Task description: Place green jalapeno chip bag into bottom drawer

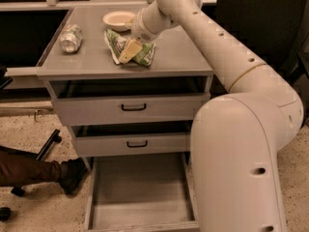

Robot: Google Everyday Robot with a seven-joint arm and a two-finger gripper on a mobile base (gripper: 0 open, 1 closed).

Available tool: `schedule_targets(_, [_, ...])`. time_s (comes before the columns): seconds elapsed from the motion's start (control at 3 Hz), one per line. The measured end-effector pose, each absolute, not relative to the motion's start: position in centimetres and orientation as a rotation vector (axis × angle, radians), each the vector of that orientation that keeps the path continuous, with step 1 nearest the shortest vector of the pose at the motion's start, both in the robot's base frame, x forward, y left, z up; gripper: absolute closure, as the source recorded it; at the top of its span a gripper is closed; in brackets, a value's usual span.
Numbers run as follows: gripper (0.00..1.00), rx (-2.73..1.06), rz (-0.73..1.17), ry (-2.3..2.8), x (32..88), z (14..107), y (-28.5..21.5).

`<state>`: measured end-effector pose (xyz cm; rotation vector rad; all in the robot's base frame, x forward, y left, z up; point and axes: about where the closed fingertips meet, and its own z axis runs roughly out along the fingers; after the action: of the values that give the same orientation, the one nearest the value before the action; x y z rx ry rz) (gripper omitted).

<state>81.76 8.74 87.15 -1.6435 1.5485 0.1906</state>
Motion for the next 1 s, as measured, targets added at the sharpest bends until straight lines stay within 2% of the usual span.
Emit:
schedule_targets(0.67, [0.70, -1.659, 0.201, 1.544, 80.0, 88.0, 8.5])
schedule_targets(1.0, [0.93, -1.683, 0.259, 1.519, 75.1, 89.3, 7.6])
